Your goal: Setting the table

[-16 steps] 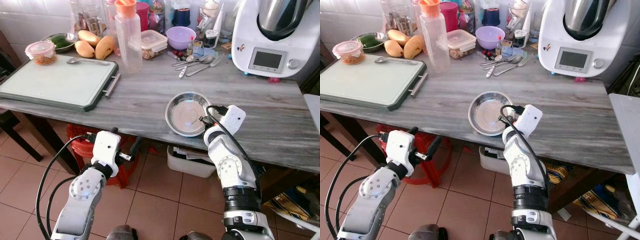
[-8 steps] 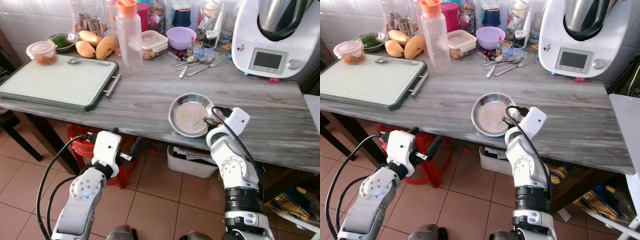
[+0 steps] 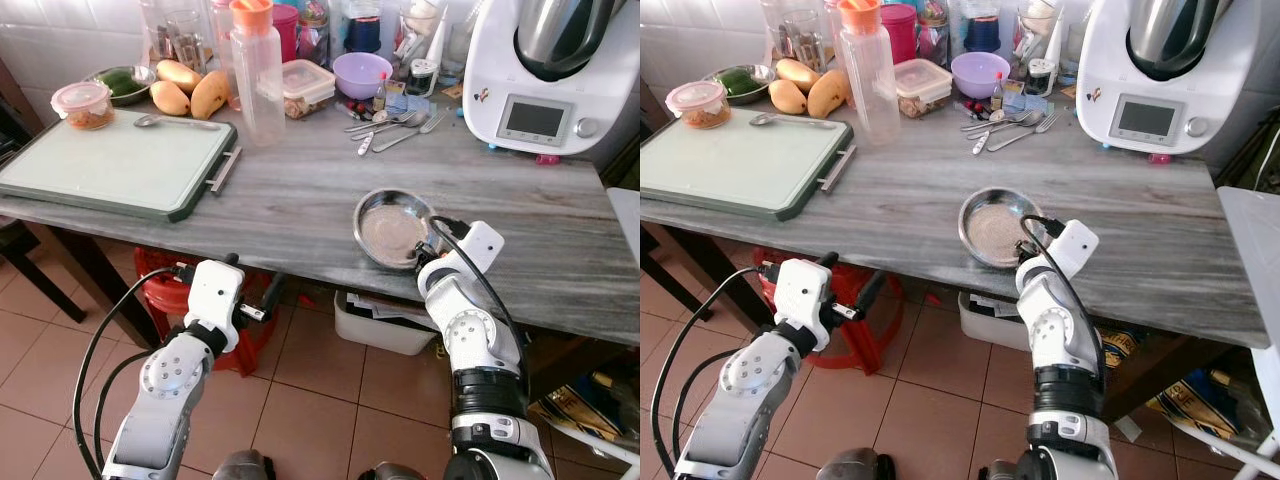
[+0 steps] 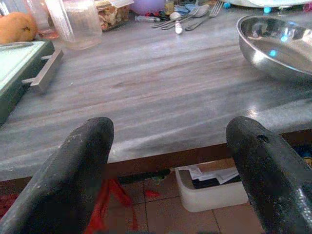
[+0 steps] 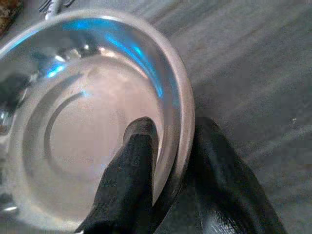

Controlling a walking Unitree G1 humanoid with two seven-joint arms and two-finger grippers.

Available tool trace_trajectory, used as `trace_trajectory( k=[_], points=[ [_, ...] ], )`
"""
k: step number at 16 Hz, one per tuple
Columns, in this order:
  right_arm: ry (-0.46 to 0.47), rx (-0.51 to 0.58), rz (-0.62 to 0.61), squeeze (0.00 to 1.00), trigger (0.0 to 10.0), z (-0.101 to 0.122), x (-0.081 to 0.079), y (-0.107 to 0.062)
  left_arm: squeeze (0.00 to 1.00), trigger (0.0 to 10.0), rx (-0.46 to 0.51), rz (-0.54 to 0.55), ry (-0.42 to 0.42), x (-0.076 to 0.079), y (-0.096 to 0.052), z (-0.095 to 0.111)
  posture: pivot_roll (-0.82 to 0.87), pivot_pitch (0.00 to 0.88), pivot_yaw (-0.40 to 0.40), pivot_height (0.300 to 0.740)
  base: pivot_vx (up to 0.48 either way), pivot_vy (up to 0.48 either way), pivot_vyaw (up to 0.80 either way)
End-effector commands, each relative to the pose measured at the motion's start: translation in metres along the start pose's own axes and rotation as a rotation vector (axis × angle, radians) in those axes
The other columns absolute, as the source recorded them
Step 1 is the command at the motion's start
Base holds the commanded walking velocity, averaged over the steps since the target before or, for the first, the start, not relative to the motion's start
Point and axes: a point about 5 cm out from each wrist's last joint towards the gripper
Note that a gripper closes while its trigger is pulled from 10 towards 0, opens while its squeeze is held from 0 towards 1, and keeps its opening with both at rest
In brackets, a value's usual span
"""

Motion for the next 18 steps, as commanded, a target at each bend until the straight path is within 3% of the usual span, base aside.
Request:
trace_trajectory(
  k=[1, 5, 12, 15, 18],
  points=[
    [0.0, -0.023, -0.064, 0.89, 10.0, -0.004, 0.012, 0.003, 0.0, 10.0, 0.006, -0.012, 0.01, -0.001, 0.0, 0.003, 0.07, 0.009, 0.017, 0.74, 0.0, 0.0, 0.0],
    [-0.035, 0.022, -0.032, 0.89, 10.0, 0.004, 0.008, 0.003, 0.0, 10.0, 0.011, -0.012, 0.012, -0.001, 0.001, 0.004, 0.07, 0.005, 0.02, 0.74, 0.0, 0.0, 0.0],
    [-0.101, -0.009, 0.019, 0.95, 10.0, 0.004, 0.004, 0.005, 0.0, 10.0, 0.018, -0.009, 0.01, 0.0, 0.004, 0.005, 0.06, 0.0, 0.016, 0.74, 0.0, 0.0, 0.0],
    [-0.128, 0.032, 0.021, 0.94, 10.0, 0.011, 0.004, 0.004, 0.0, 10.0, 0.022, -0.004, 0.008, 0.0, 0.005, 0.005, 0.05, 0.0, 0.016, 0.74, 0.0, 0.0, 0.0],
    [-0.182, 0.139, 0.037, 0.95, 10.0, 0.024, 0.0, 0.002, 0.0, 10.0, 0.046, 0.02, 0.002, -0.003, 0.006, 0.009, 0.05, 0.0, 0.016, 0.74, 0.0, 0.0, 0.0]
  ],
)
Point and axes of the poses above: a point about 5 cm out from each wrist's last joint towards the gripper, its own y axis pointing out of the wrist towards the gripper, its own z axis along the axis of the wrist's last joint, x = y × z, and after that the axes turned 9 degrees about y, right-handed
